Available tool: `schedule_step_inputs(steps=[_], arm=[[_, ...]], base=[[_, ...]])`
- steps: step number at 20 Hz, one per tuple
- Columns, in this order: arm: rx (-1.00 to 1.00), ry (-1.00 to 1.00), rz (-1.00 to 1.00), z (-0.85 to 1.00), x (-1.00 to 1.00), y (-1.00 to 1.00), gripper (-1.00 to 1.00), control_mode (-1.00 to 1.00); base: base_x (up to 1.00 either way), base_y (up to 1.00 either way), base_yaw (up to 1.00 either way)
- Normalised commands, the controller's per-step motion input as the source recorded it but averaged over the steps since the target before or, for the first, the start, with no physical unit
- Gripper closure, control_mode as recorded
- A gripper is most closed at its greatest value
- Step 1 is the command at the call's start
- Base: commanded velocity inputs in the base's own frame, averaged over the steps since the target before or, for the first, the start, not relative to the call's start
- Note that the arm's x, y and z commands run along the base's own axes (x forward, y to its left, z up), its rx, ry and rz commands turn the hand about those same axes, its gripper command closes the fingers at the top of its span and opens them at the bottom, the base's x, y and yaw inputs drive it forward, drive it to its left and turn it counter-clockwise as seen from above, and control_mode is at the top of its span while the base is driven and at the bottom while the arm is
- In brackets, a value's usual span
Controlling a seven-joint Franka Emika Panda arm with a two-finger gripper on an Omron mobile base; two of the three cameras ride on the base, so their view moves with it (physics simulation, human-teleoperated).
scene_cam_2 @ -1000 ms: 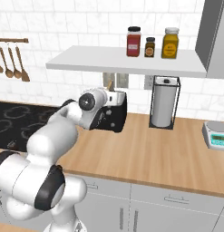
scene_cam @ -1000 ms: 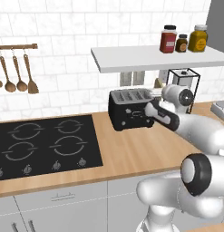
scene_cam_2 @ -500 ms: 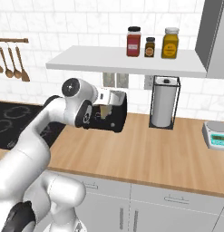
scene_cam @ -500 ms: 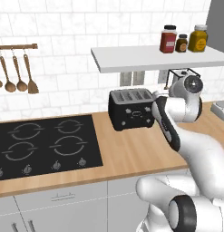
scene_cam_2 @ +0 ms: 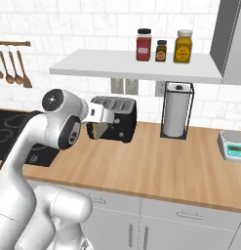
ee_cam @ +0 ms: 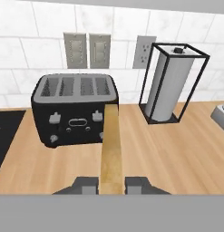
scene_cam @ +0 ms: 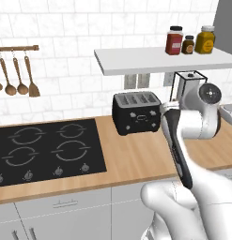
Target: Start the toaster. Once the lever pops up, take the bread to the plate on the dining counter.
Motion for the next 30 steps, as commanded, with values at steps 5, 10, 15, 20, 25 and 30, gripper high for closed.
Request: schedule_step_inputs(steps=[5,10,15,20,25,30], arm=[[0.01,0.0,0.01,0.0,-0.52,0.47,1.0,-1.0],[0.04,0.0,0.01,0.07,-0.35,0.08,1.0,-1.0],[0.05,0.0,0.01,0.06,-0.15,0.0,1.0,-1.0],[0.0,0.01,0.02,0.17,-0.13,0.04,1.0,-1.0],[0.0,0.02,0.06,0.16,-0.29,0.0,1.0,-1.0],[0.0,0.0,0.04,0.07,-0.36,0.0,1.0,-1.0]], base=[[0.0,0.0,0.0],[0.0,0.0,0.0],[0.0,0.0,0.0],[0.0,0.0,0.0],[0.0,0.0,0.0],[0.0,0.0,0.0]])
